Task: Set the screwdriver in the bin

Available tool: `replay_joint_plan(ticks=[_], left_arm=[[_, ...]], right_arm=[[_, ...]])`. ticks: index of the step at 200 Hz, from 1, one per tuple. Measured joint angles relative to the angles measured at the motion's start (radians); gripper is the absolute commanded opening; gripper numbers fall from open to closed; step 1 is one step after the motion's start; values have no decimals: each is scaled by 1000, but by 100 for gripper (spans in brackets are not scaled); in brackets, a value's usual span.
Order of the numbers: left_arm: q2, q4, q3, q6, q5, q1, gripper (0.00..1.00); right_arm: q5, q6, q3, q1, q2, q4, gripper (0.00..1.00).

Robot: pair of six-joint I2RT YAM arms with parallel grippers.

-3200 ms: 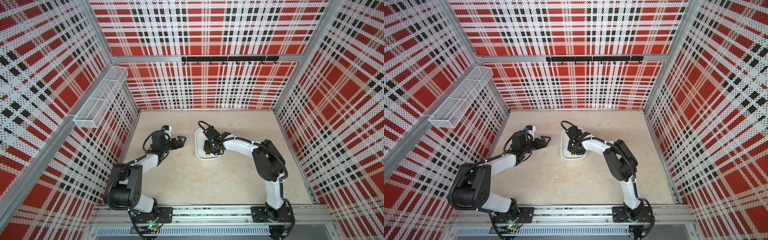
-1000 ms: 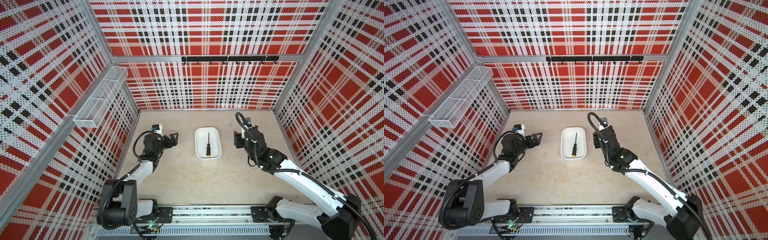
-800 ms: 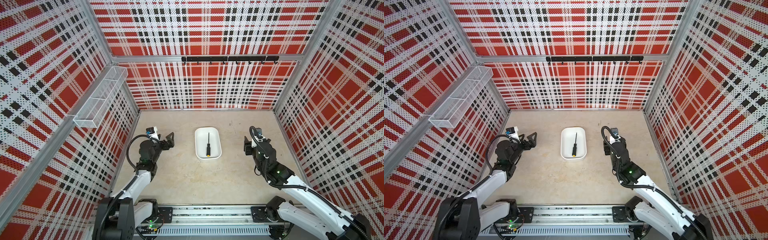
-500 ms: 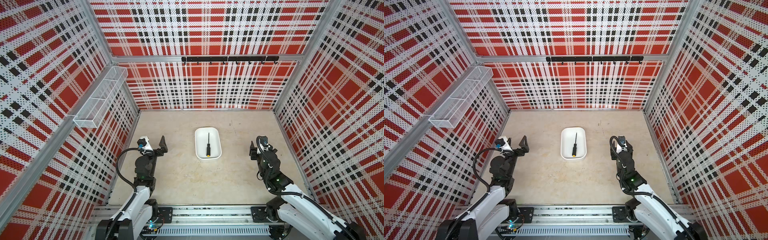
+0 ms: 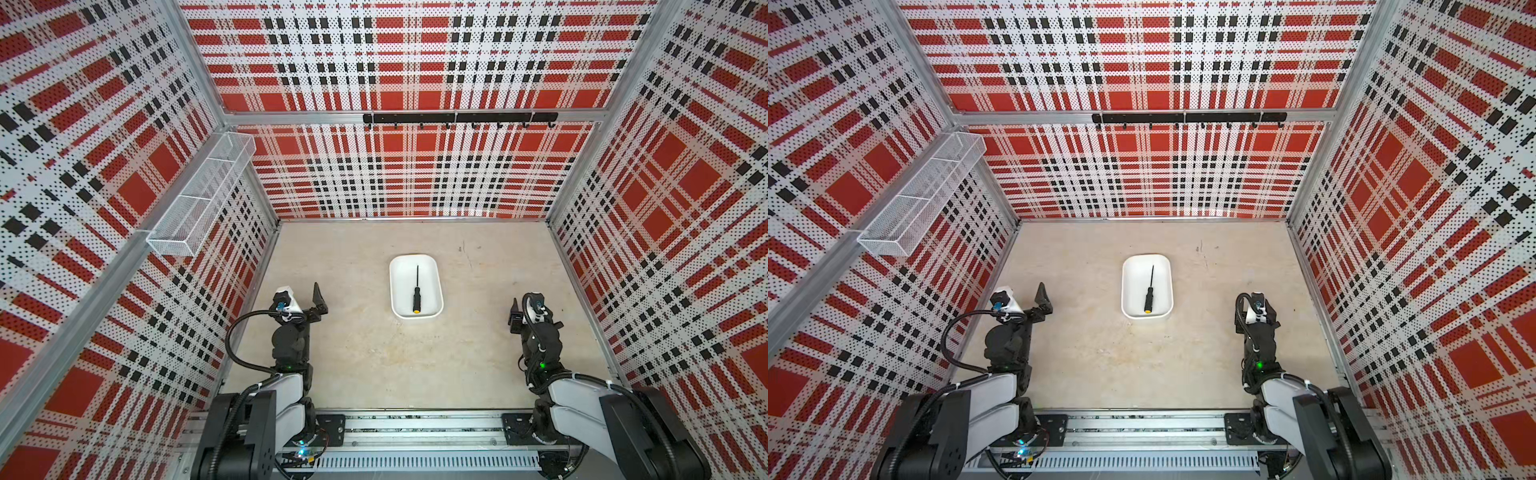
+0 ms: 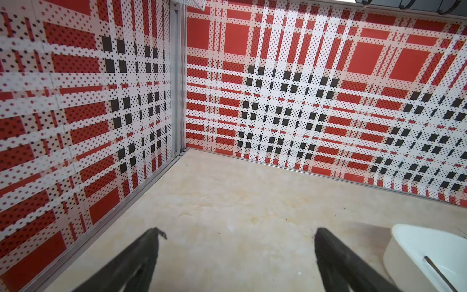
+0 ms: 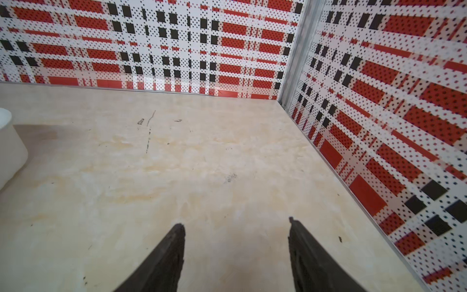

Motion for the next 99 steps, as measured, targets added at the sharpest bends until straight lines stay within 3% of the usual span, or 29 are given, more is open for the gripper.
replay_joint_plan(ticks=[61, 99], left_arm=[[232, 269, -14, -17, 50, 22, 98], [326, 288, -14, -20, 75, 28, 98]], right_arm=[[-49, -21, 105, -14, 244, 225, 68], [-56, -21, 106, -21, 445, 399, 70]])
